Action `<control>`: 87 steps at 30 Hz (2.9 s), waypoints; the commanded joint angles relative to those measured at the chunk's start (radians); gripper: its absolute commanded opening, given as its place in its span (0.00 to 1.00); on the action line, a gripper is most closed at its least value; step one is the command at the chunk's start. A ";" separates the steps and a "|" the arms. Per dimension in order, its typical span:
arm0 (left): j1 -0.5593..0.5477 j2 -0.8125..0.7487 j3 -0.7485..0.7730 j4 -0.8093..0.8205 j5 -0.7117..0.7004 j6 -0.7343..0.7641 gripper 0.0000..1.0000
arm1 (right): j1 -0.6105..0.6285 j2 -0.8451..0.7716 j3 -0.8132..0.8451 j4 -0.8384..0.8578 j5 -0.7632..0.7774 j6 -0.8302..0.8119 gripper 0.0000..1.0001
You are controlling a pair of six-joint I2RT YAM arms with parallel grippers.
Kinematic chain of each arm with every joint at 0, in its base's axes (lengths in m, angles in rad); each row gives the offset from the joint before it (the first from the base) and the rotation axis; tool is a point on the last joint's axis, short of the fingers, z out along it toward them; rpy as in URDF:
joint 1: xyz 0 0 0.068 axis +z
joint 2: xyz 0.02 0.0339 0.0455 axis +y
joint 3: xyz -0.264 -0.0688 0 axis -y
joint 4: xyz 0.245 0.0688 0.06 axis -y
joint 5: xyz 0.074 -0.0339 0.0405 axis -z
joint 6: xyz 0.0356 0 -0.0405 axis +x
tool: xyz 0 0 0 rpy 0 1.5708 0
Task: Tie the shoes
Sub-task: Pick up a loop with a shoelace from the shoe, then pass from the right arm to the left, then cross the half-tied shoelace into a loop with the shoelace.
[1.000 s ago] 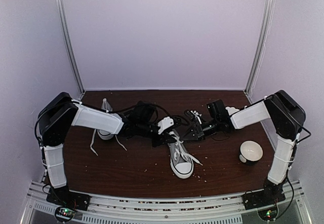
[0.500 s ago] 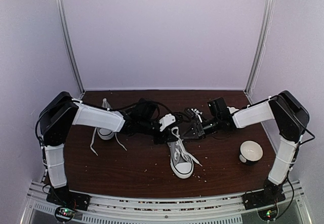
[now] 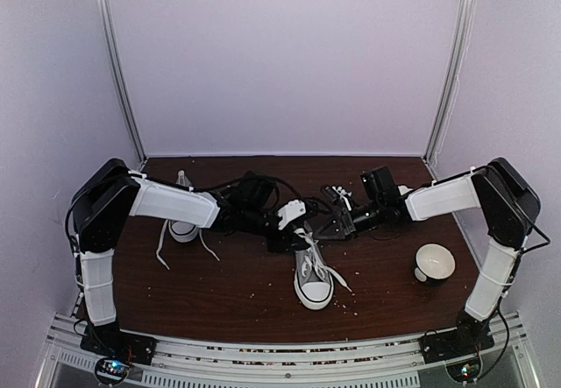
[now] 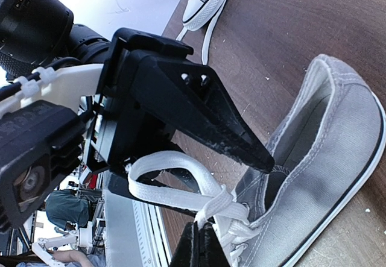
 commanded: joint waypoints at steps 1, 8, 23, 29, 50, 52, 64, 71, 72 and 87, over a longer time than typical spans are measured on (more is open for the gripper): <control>-0.005 -0.008 0.001 0.048 0.057 -0.019 0.46 | 0.008 -0.032 -0.001 -0.009 0.006 -0.017 0.00; -0.005 0.014 0.032 0.058 0.102 -0.051 0.45 | 0.010 -0.030 -0.001 -0.014 0.004 -0.020 0.00; -0.005 0.043 0.059 0.064 0.092 -0.083 0.18 | 0.014 -0.042 0.004 -0.030 -0.001 -0.029 0.00; -0.005 0.049 0.069 0.052 0.095 -0.081 0.10 | 0.015 -0.043 0.008 -0.032 -0.003 -0.029 0.00; -0.017 0.023 0.011 0.151 -0.034 -0.113 0.00 | -0.079 -0.108 -0.010 -0.104 0.076 -0.062 0.18; -0.017 0.022 0.009 0.156 -0.033 -0.114 0.00 | -0.077 -0.073 0.015 -0.151 0.119 -0.086 0.13; -0.017 0.020 0.007 0.161 -0.026 -0.111 0.00 | -0.037 0.070 0.027 0.087 -0.022 0.044 0.11; -0.017 0.023 0.010 0.156 -0.025 -0.110 0.00 | -0.033 0.101 -0.057 0.465 -0.068 0.295 0.11; -0.017 0.022 0.010 0.156 -0.025 -0.110 0.00 | -0.033 0.107 -0.064 0.505 -0.070 0.325 0.11; -0.017 0.019 0.010 0.150 -0.034 -0.102 0.00 | -0.022 0.058 -0.022 0.013 0.043 0.002 0.15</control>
